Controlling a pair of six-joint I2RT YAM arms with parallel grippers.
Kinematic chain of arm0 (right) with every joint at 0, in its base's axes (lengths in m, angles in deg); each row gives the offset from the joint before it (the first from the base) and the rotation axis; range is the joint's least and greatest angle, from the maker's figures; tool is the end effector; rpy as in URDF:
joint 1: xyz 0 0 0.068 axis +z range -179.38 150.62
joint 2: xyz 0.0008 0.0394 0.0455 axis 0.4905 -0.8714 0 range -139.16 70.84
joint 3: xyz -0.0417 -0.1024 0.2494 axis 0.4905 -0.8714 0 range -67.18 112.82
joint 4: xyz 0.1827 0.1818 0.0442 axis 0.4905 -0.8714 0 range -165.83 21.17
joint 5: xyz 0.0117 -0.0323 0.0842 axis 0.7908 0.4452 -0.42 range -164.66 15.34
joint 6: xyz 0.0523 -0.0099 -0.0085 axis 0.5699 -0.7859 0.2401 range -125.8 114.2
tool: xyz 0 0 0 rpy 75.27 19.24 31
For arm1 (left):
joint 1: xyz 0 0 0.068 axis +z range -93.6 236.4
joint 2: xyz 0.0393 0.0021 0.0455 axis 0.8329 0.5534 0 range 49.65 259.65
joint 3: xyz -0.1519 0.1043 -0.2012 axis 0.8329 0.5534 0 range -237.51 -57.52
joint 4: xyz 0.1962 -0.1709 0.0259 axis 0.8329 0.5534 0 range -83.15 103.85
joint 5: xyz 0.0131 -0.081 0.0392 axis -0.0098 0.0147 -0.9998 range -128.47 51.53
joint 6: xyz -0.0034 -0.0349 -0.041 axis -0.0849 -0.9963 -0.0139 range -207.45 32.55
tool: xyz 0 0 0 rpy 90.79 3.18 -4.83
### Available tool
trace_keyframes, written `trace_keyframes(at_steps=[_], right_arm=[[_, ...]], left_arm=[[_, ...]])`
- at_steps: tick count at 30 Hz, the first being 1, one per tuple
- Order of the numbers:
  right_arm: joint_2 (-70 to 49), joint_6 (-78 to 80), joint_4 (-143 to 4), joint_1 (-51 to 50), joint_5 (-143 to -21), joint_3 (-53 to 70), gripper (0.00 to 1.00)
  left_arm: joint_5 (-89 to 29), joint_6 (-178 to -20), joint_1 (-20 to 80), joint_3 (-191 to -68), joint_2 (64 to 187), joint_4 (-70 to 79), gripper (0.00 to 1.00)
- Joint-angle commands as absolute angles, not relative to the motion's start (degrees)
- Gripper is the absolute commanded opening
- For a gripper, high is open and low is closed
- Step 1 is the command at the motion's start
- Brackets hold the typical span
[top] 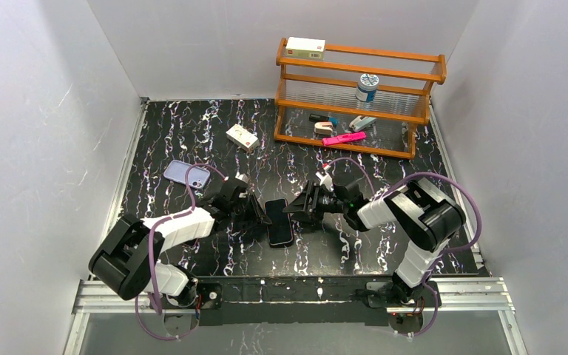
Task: Put the phone into the phone case
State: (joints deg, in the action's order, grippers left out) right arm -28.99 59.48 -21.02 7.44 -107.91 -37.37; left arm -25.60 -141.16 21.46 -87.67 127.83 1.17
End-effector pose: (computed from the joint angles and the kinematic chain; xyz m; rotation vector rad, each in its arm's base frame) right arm 0.2295 0.1962 0.1245 0.1173 2.3260 1.6217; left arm 0.2043 -0.1524 0.1566 -0.2872 2.5067 -0.9807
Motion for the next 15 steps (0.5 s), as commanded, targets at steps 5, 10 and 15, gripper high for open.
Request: trace_keyframes(at_steps=[5,10,15], right_arm=[[-29.1,62.0,-13.3,10.6,-114.4,-35.7,0.67],[-27.7,58.2,-21.1,10.8,-111.5,-35.6,0.67],[-23.4,51.5,-34.9,10.7,-104.3,-35.3,0.67]], left_arm=[[-19.6,-142.7,20.1,-86.2,126.3,-0.2,0.16],[-19.8,-143.0,20.0,-86.2,125.7,0.4,0.16],[-20.7,-141.9,20.0,-86.8,125.2,2.7,0.17]])
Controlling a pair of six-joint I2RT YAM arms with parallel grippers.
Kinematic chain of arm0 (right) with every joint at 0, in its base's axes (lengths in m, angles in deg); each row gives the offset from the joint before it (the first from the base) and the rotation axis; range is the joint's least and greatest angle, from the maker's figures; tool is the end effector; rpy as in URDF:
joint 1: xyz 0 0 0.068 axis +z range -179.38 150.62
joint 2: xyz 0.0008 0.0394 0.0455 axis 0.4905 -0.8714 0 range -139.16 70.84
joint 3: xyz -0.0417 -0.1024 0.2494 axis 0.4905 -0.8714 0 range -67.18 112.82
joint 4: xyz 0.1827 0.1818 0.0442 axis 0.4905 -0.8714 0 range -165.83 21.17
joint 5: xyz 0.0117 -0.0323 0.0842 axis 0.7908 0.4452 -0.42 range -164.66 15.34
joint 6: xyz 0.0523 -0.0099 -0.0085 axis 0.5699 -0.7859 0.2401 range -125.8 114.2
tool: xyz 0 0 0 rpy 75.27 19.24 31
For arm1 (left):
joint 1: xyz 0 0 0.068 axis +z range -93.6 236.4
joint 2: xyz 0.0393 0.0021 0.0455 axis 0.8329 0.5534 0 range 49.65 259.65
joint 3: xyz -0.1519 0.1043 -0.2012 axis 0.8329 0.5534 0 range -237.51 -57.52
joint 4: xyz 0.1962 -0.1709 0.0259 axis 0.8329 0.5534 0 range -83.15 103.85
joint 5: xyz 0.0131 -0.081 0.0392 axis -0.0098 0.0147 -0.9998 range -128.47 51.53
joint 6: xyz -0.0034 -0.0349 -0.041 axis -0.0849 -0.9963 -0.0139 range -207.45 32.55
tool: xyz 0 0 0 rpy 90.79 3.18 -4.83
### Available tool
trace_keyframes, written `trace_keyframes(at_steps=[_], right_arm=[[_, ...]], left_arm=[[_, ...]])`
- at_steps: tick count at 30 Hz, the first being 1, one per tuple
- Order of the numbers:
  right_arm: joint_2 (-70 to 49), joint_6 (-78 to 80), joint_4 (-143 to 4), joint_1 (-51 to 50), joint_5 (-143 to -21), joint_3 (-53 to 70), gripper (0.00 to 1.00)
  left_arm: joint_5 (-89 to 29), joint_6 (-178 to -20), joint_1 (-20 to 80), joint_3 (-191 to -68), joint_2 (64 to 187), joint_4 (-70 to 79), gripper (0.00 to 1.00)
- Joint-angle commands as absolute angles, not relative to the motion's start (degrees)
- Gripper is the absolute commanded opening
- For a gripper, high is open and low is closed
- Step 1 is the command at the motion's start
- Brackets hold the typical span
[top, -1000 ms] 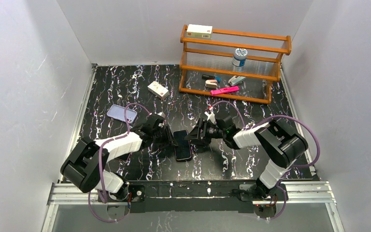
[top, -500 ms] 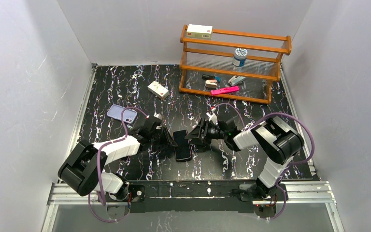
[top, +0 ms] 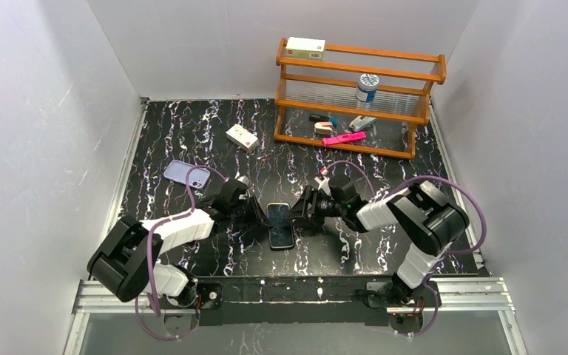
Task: Put the phone into the phone case
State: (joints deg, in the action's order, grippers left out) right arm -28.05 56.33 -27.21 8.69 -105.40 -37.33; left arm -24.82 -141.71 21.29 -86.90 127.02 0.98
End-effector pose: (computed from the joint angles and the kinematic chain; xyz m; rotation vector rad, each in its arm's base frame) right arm 0.2229 0.1977 0.1187 0.1068 2.4011 1.5233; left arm 0.2009 -0.1515 0.1564 -0.2876 2.5102 -1.0022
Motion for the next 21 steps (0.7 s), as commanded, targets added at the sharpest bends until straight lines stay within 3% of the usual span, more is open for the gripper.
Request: trace_keyframes(at_steps=[1,11,16,21], right_arm=[[-23.0,50.5,-36.8,10.8,-103.9,-34.9,0.68],[-19.6,46.4,-46.4,10.8,-100.1,-33.5,0.70],[-18.8,45.8,-49.4,10.8,-98.9,-32.8,0.73],[-18.3,46.2,-50.6,10.8,-98.8,-32.7,0.74]], left_arm=[[-20.8,-141.7,20.0,-86.8,125.2,3.0,0.17],[-20.5,-141.9,20.1,-87.0,125.0,3.4,0.19],[-21.0,-141.5,20.1,-87.9,124.0,5.0,0.25],[-22.5,-140.4,20.0,-88.8,123.1,7.7,0.37]])
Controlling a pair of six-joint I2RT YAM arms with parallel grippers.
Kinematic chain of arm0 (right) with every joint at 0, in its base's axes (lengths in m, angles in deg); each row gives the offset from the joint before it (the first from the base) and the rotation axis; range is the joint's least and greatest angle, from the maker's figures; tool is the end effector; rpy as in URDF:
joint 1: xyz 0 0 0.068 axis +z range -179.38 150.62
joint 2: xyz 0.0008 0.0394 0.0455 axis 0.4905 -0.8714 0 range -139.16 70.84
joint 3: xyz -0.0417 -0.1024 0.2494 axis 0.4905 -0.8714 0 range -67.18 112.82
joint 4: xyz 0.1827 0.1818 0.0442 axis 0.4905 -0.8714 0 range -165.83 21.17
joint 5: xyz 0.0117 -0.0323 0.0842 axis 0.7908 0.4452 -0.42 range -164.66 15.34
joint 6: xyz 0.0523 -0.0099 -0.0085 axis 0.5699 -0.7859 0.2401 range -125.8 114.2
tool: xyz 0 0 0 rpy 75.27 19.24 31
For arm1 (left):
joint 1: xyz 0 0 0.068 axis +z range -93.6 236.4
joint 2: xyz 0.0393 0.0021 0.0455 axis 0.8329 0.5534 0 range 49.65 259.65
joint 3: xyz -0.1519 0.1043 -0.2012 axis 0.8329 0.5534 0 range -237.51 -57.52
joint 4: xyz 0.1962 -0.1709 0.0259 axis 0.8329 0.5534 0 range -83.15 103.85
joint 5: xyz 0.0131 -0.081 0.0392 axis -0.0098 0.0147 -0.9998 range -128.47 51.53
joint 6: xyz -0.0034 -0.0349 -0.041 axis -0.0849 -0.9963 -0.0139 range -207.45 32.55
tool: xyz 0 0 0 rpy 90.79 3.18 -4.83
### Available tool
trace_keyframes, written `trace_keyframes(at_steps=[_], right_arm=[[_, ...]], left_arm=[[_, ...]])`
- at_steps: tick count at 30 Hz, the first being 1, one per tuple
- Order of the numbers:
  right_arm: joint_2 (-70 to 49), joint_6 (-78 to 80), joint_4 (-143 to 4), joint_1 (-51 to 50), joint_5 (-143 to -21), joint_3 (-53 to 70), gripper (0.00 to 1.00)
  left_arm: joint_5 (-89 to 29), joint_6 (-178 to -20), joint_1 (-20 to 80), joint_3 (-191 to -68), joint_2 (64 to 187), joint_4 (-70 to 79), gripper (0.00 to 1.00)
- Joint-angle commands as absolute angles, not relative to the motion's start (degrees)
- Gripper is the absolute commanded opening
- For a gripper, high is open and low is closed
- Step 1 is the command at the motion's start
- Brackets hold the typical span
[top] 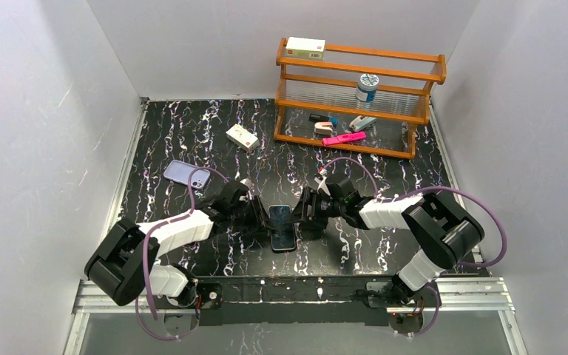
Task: Put the phone into the phone case
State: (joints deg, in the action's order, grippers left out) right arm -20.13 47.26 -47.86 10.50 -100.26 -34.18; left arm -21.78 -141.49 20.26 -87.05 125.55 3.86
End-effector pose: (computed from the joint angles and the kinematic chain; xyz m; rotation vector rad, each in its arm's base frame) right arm 0.2127 0.1978 0.1376 0.0056 2.5150 1.2943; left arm 0.1933 -0.1538 0.1594 -0.2390 2.5588 -1.0481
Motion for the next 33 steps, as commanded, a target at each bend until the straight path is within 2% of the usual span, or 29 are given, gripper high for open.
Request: trace_keyframes(at_steps=[1,15,33], right_arm=[[-18.2,46.3,-50.8,10.8,-98.5,-32.8,0.74],[-19.4,48.4,-51.7,12.1,-97.1,-32.9,0.74],[-19.5,50.0,-54.1,14.5,-92.2,-32.1,0.76]], left_arm=[[-23.0,-140.0,20.0,-89.0,122.9,8.6,0.38],[-25.0,-137.8,20.0,-88.7,123.2,11.0,0.42],[-22.2,-140.1,20.0,-85.7,125.2,4.7,0.25]])
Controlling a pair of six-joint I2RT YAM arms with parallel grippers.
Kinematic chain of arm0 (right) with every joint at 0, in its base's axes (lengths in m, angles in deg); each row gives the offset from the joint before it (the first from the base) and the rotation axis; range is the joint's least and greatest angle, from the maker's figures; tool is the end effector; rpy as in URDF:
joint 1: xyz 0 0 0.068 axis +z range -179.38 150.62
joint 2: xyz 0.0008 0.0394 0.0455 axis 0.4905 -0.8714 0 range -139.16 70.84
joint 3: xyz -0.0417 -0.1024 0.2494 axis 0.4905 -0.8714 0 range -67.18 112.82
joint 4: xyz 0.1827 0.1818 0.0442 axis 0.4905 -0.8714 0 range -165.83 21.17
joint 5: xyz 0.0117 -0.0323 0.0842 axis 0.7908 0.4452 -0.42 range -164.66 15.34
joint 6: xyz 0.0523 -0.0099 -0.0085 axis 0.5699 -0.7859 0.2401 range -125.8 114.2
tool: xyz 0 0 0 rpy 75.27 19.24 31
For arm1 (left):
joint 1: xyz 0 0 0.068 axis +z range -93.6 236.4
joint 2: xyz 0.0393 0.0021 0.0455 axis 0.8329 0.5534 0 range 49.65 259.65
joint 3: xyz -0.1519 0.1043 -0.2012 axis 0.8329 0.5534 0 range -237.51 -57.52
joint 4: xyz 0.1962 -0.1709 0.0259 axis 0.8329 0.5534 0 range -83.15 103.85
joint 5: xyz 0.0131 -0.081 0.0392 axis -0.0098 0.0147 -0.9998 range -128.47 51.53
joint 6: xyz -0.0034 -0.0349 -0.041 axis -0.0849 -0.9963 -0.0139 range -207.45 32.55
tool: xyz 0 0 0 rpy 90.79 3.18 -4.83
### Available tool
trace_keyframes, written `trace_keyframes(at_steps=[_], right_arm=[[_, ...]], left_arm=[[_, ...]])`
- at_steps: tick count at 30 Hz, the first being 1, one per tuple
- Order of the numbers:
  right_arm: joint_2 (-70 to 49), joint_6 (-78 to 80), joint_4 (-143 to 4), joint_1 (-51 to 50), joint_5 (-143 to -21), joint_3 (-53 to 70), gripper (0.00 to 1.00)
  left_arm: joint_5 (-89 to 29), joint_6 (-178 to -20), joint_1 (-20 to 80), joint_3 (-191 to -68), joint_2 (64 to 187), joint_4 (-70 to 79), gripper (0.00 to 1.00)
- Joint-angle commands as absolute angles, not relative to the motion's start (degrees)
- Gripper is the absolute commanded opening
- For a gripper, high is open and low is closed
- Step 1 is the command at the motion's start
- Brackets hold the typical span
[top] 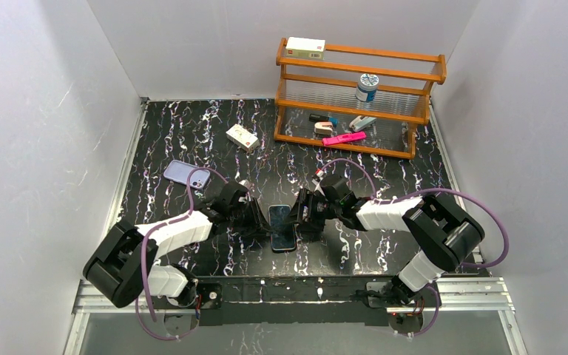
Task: Put the phone into the phone case
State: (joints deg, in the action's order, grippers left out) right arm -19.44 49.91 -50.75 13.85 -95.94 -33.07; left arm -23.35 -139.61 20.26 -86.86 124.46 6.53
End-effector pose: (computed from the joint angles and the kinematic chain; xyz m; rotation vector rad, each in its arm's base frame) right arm 0.2039 0.2094 0.1412 0.0451 2.5443 1.2469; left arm 0.1899 -0.1501 0.1589 -0.2197 2.5745 -0.9871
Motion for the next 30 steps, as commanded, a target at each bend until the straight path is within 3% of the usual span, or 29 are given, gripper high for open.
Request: trace_keyframes(at_steps=[1,9,24,30], right_arm=[[-19.6,50.2,-54.0,14.7,-91.9,-32.1,0.76],[-21.7,52.2,-51.0,16.1,-93.3,-31.0,0.77],[-20.3,65.1,-14.6,15.8,-105.5,-38.0,0.77],[-21.4,63.4,-19.0,15.9,-104.9,-38.3,0.76]], left_arm=[[-22.1,-140.2,20.0,-85.5,125.4,4.5,0.24],[-20.6,-142.5,21.2,-83.6,125.6,3.4,0.14],[-17.4,-144.7,23.4,-81.2,125.0,1.5,0.16],[-17.6,-144.1,23.4,-81.9,124.6,1.9,0.16]])
